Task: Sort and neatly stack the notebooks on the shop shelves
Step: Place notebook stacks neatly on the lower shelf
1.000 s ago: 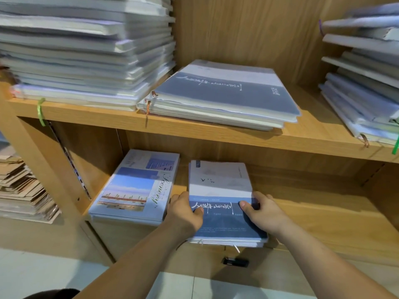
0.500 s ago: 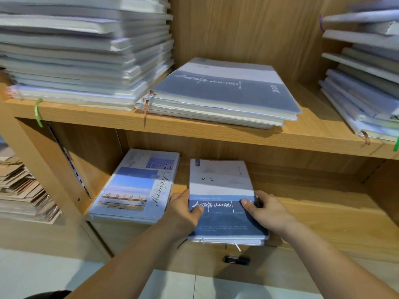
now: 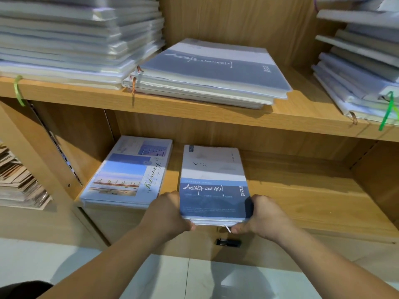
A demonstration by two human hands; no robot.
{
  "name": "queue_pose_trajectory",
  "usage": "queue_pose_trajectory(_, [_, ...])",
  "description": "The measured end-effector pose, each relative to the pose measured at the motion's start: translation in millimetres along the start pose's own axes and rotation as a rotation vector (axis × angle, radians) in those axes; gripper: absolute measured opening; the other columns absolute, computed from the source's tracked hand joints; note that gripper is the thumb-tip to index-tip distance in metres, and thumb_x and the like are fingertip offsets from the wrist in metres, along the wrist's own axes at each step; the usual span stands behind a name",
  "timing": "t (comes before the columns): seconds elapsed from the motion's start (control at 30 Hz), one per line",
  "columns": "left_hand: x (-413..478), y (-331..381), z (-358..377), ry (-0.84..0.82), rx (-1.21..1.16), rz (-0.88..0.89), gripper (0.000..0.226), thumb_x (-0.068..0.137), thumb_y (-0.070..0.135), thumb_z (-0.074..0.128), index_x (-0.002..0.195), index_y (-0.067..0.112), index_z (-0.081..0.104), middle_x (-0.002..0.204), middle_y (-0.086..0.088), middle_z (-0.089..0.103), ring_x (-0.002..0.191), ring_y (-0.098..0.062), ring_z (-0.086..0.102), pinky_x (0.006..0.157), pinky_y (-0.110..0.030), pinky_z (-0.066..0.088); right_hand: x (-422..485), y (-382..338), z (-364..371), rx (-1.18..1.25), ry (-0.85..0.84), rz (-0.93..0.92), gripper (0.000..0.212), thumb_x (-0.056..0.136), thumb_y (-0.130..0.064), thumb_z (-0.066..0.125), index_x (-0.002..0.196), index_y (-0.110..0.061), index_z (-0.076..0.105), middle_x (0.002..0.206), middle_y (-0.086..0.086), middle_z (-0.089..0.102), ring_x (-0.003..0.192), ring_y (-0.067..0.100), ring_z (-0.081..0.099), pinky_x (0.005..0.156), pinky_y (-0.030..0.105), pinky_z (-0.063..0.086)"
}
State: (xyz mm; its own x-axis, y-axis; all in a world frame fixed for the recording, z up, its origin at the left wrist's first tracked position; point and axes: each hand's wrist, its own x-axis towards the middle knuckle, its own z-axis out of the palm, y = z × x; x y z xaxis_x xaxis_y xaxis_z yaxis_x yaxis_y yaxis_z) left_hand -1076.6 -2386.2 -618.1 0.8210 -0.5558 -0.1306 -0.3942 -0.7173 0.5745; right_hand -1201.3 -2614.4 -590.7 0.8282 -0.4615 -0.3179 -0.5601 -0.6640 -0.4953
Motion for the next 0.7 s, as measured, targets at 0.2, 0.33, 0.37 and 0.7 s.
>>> queue_pose_trajectory(0.2, [9, -4, -6, 0.011, -0.002, -0.013, 0.055, 0.052, 0.039, 0.098, 0.091, 0.033, 0.061, 0.078, 0.020, 0.060, 0.072, 0.003, 0.056, 0.054, -0.008, 0.035, 2, 3, 7, 0.054, 0.067, -0.033, 0.059, 0.044, -0.041, 0.104, 0.072, -0.034, 0.053, 0.074, -0.026, 0.059, 0.072, -0.013, 0.053, 0.051, 0.006, 0.036])
queue_pose_trajectory(0.33, [9, -6, -5, 0.023, -0.033, -0.019, 0.054, 0.056, 0.035, 0.098, 0.095, 0.031, 0.061, 0.085, 0.017, 0.062, 0.083, -0.004, 0.061, 0.059, -0.012, 0.038, 2, 5, 4, 0.082, 0.046, -0.027, 0.057, 0.044, -0.040, 0.104, 0.074, -0.032, 0.057, 0.075, -0.024, 0.062, 0.071, -0.011, 0.056, 0.048, 0.005, 0.037])
queue_pose_trajectory(0.37, [9, -6, -6, 0.005, -0.040, -0.024, 0.053, 0.058, 0.034, 0.097, 0.093, 0.033, 0.059, 0.085, 0.018, 0.061, 0.082, -0.003, 0.060, 0.059, -0.012, 0.038, 2, 5, 2, 0.102, 0.021, -0.018, 0.056, 0.044, -0.040, 0.104, 0.077, -0.030, 0.060, 0.077, -0.022, 0.065, 0.072, -0.008, 0.059, 0.048, 0.004, 0.038])
queue_pose_trajectory(0.7, [6, -5, -13, 0.001, -0.034, 0.013, 0.043, 0.063, 0.042, 0.095, 0.073, 0.035, 0.054, 0.071, 0.022, 0.058, 0.070, 0.006, 0.057, 0.056, -0.007, 0.037, 5, 2, -3, 0.117, 0.025, 0.021, 0.052, 0.046, -0.044, 0.103, 0.076, -0.019, 0.069, 0.074, -0.013, 0.071, 0.067, 0.002, 0.063, 0.046, 0.012, 0.038])
